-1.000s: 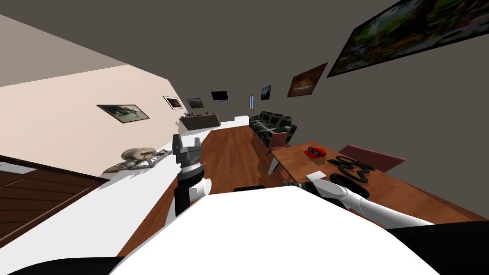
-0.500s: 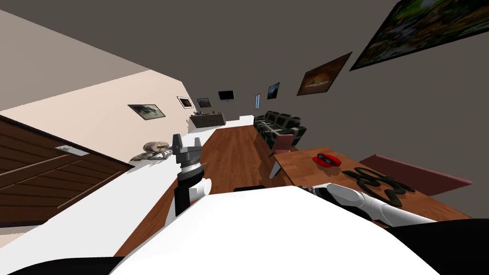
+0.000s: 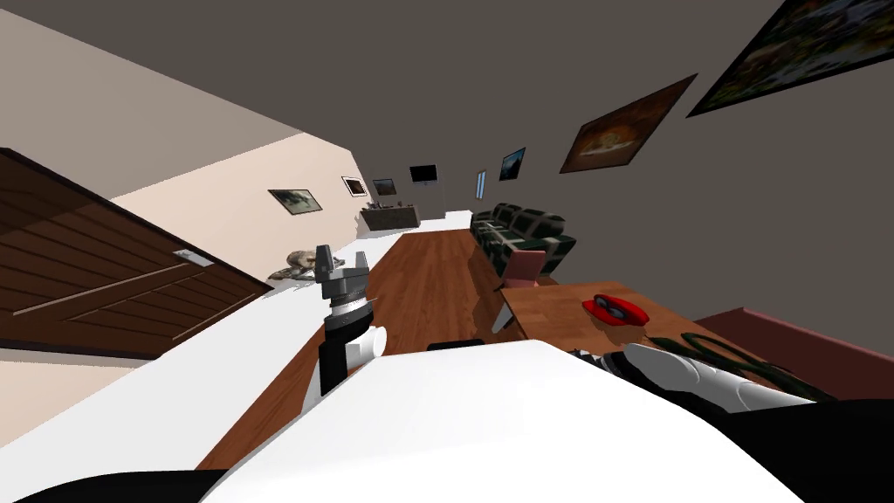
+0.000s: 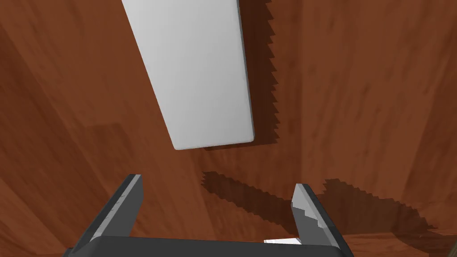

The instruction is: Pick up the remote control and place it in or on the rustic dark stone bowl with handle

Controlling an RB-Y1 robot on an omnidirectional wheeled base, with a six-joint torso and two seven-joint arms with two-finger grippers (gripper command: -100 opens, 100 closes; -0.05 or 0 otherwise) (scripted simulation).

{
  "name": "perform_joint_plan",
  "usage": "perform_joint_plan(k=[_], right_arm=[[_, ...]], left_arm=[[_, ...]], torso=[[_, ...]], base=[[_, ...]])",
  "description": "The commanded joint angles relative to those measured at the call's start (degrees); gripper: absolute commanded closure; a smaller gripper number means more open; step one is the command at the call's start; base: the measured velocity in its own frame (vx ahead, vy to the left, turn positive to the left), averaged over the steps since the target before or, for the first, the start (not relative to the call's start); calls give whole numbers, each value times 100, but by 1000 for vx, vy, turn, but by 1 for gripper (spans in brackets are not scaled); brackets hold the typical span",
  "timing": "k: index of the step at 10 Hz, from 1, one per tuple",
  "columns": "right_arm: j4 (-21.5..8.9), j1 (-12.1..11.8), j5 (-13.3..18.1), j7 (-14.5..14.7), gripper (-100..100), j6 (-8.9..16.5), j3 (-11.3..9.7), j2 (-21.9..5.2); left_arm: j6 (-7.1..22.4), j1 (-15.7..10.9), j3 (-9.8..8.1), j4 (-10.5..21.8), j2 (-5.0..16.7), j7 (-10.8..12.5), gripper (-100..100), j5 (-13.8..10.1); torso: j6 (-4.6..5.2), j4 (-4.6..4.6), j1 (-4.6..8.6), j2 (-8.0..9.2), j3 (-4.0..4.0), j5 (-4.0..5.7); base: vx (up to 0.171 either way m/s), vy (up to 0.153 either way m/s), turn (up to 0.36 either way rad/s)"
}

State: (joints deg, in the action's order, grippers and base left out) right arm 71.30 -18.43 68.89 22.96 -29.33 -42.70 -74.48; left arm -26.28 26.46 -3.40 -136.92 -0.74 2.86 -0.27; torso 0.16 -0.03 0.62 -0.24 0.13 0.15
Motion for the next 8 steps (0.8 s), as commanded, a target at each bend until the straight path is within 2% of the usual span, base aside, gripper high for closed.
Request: perform_joint_plan(k=[1,3,4,5,6,8], right_arm=[[-208,-4,147,65,-100,123,-126,-50],[-457,-71,261,188,-100,267,-257,-23],[-414,-10,228,160,-100,180,-214,-15],[-426,-8,241,154,0,197,-226,-18],[-573,-18,270,192,-100,312,-260,178],[-721,-27,301,229,-100,429,-296,374]], left_arm=[[0,0,0,0,0,0,0,0],[0,0,-1,0,0,0,0,0],[0,0,-1,0,1,0,0,0],[0,1,0,0,0,0,0,0],[0,0,0,0,-1,0,0,0],[0,0,1,0,-1,0,0,0]], torso=[[0,0,0,0,0,0],[0,-1,20,-3,2,5],[0,-1,24,-2,1,7],[2,0,-9,0,0,2],[2,0,-36,1,-1,-5],[1,0,-44,1,0,-8]], base=[[19,-148,132],[16,-186,128],[2,-87,38],[1,-17,-2],[4,-15,78],[2,-19,72]])
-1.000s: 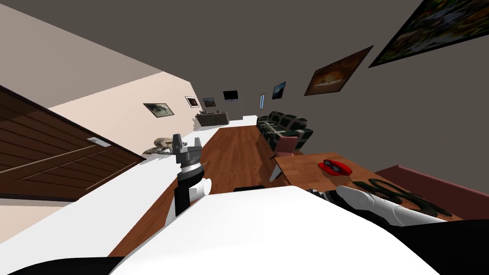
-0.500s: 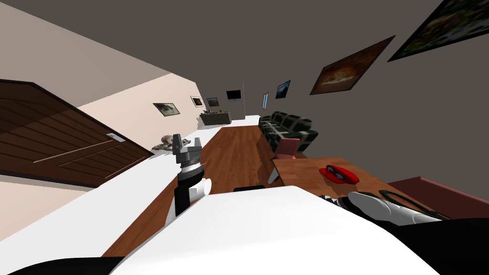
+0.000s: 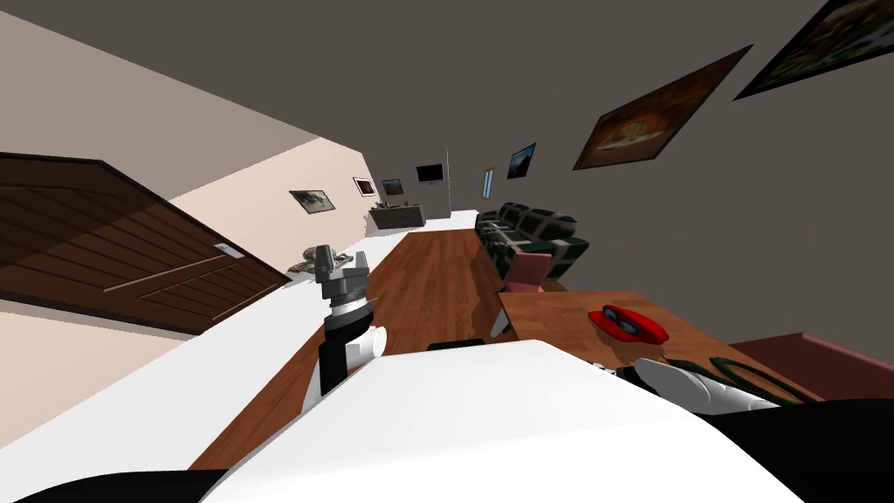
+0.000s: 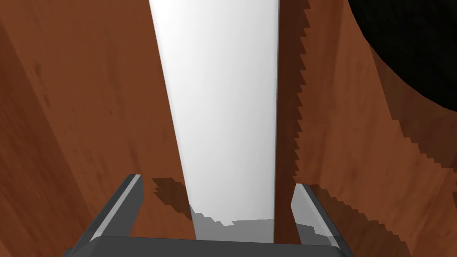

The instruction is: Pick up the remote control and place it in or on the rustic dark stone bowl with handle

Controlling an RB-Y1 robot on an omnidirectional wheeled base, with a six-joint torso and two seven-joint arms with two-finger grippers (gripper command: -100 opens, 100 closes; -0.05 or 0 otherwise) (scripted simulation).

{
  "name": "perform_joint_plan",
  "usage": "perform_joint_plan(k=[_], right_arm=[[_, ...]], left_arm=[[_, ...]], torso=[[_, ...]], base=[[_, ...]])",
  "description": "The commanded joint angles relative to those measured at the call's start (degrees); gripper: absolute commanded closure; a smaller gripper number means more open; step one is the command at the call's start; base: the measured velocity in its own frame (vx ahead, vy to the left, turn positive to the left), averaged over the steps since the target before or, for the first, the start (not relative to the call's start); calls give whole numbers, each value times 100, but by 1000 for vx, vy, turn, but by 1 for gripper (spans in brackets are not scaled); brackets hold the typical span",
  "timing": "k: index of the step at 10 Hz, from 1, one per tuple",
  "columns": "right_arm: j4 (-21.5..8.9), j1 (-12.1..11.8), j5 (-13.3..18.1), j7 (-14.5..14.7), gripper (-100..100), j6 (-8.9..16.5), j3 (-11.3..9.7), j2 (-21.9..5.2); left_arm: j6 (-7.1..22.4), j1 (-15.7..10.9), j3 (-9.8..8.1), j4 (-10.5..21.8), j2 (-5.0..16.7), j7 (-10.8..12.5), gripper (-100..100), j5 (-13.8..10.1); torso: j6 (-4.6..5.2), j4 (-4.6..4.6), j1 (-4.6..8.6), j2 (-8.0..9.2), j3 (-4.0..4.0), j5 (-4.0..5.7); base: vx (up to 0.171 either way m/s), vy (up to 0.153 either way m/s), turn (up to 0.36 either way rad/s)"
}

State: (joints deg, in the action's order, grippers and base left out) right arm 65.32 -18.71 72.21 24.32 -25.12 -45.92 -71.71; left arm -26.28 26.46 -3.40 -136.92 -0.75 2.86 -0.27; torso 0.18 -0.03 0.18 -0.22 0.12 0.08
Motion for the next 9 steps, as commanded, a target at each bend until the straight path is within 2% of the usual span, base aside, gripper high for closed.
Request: perform_joint_plan(k=[1,2,6,7,8,9], right_arm=[[0,0,0,0,-100,0,0,0],[0,-3,5,-10,100,24,-6,7],[1,-4,8,-3,100,19,-8,5],[1,-3,7,-5,0,20,-7,5],[83,14,-74,41,100,-156,76,-178],[143,18,-87,26,100,-202,90,-256]], left_arm=[[0,0,0,0,0,0,0,0],[0,0,0,0,0,0,0,0],[0,0,0,0,0,0,0,0],[0,0,0,0,0,0,0,0],[0,0,0,0,0,0,0,0],[0,0,0,0,0,0,0,0]], torso=[[0,0,0,0,0,0],[0,0,-4,0,0,-2],[2,2,-6,0,-1,-2],[2,1,-7,0,-1,-2],[2,1,-7,1,-1,-2],[7,1,-13,2,-2,-7]], base=[[0,-8,6],[0,0,0],[0,0,3],[0,0,0],[-4,16,-100],[-2,21,-115]])
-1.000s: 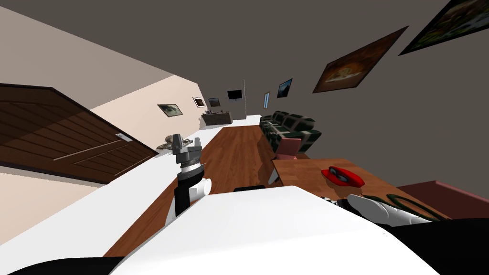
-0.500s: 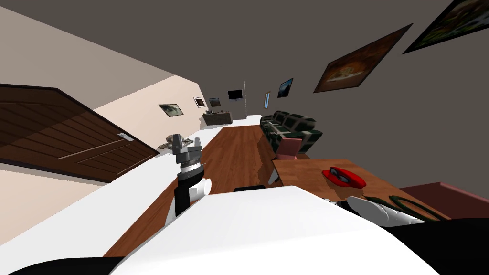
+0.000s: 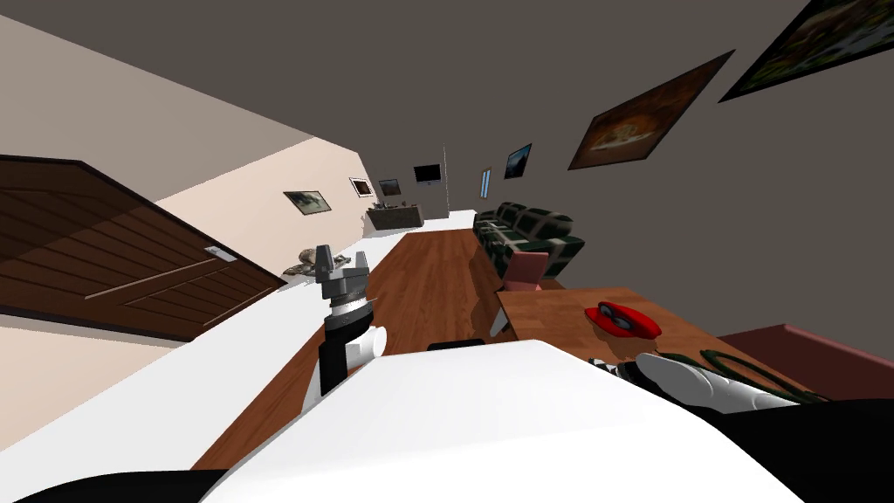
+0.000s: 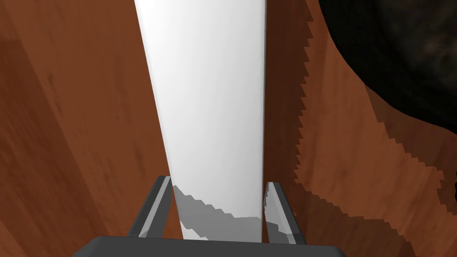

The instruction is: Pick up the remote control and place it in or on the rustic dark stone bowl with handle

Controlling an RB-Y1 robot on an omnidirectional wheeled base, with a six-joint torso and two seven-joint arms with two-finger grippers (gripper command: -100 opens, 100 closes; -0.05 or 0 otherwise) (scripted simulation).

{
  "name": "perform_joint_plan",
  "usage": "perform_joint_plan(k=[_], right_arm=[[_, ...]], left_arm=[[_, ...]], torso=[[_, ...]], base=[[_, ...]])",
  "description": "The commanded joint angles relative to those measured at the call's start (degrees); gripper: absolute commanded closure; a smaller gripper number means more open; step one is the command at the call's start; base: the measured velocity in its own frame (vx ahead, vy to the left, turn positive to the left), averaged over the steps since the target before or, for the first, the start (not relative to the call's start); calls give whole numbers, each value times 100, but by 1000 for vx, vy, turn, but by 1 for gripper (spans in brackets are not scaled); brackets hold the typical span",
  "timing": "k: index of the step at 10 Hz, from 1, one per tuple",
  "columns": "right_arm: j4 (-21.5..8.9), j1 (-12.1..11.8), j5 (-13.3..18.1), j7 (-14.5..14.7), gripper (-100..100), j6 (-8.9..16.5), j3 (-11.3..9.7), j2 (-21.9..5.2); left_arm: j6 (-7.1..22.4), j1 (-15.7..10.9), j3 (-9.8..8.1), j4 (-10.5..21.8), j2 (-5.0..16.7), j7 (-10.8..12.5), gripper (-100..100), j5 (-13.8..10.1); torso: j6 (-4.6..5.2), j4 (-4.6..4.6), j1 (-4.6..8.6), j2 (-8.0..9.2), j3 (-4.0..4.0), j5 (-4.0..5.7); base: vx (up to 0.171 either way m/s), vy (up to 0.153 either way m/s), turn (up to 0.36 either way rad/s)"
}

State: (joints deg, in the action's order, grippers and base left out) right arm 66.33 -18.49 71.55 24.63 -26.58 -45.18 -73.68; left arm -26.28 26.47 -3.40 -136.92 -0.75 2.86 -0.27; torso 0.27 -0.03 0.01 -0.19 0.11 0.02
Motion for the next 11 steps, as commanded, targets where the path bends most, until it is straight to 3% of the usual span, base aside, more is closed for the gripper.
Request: perform_joint_plan(k=[1,2,3,9,11], right_arm=[[0,0,0,0,100,0,0,0],[5,-1,-3,-4,0,-17,2,-11],[-46,6,-23,0,100,-71,66,-280],[-255,-33,-204,25,100,-351,291,-881],[-406,-89,-339,106,100,-570,468,-1093]], left_arm=[[0,0,0,0,0,0,0,0],[0,0,0,0,0,0,0,0],[0,0,0,0,0,0,0,0],[0,-1,1,0,-1,0,0,0],[0,-1,1,0,0,0,0,0]], torso=[[0,0,0,0,0,0],[-4,0,4,-1,0,3],[-4,1,7,-2,1,3],[-2,10,-40,23,-16,-19],[-2,9,-39,26,-17,-17]], base=[[-1,9,-23],[0,0,0],[-22,76,33],[-54,112,30],[-68,88,37]])
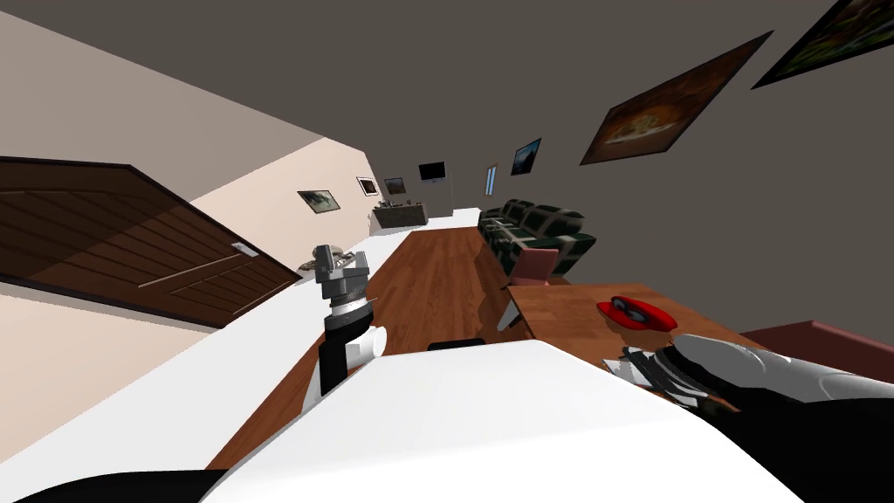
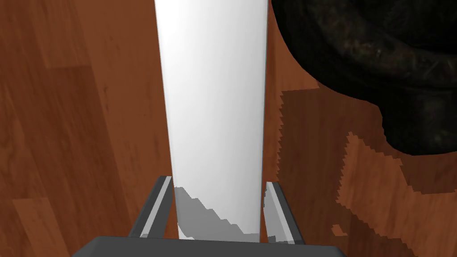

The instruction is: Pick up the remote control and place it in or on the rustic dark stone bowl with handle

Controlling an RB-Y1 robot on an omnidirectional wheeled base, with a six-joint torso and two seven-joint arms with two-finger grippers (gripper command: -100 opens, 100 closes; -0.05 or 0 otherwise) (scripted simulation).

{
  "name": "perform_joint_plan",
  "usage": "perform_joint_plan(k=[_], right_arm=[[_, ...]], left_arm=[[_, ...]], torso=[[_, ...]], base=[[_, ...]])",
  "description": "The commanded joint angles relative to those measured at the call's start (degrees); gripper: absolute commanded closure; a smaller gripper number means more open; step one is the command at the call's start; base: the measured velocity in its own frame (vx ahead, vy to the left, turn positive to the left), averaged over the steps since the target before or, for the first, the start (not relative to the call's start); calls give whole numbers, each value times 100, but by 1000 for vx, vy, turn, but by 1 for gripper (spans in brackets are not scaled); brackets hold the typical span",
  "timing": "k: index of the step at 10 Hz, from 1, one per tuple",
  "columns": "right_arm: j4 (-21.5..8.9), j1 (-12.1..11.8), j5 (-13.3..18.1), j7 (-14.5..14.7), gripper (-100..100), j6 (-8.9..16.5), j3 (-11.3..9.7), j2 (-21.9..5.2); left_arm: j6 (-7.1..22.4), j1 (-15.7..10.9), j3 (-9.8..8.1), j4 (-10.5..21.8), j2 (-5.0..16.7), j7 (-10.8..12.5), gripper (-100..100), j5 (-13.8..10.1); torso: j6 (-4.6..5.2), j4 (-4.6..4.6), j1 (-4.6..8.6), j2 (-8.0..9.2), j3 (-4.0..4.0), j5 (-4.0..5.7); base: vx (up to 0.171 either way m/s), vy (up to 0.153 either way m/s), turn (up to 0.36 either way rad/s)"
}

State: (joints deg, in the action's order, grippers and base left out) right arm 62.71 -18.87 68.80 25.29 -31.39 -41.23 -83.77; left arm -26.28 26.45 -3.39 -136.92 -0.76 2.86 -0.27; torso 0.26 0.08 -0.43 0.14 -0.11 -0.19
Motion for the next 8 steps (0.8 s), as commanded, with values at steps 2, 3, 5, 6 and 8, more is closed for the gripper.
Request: perform_joint_plan(k=[2,3,5,6,8], right_arm=[[-212,-122,-215,183,100,-355,304,-233],[-270,-148,-269,243,100,-454,393,-267],[-446,-232,-433,456,100,-776,678,-326],[-504,-263,-487,535,100,-889,776,-335],[-618,-329,-591,698,100,-1119,971,-340]], left_arm=[[0,0,0,0,0,0,0,0],[0,0,0,0,0,0,0,0],[0,0,0,0,0,0,0,0],[0,1,-1,0,1,0,0,0],[0,1,-1,0,1,0,0,0]], torso=[[8,-1,1,0,0,-1],[6,-2,2,-1,1,-2],[3,-4,10,-8,5,3],[3,-6,18,-10,7,5],[3,-7,36,-17,11,10]], base=[[-63,82,32],[-51,73,20],[-48,43,34],[-37,8,20],[-21,-4,16]])
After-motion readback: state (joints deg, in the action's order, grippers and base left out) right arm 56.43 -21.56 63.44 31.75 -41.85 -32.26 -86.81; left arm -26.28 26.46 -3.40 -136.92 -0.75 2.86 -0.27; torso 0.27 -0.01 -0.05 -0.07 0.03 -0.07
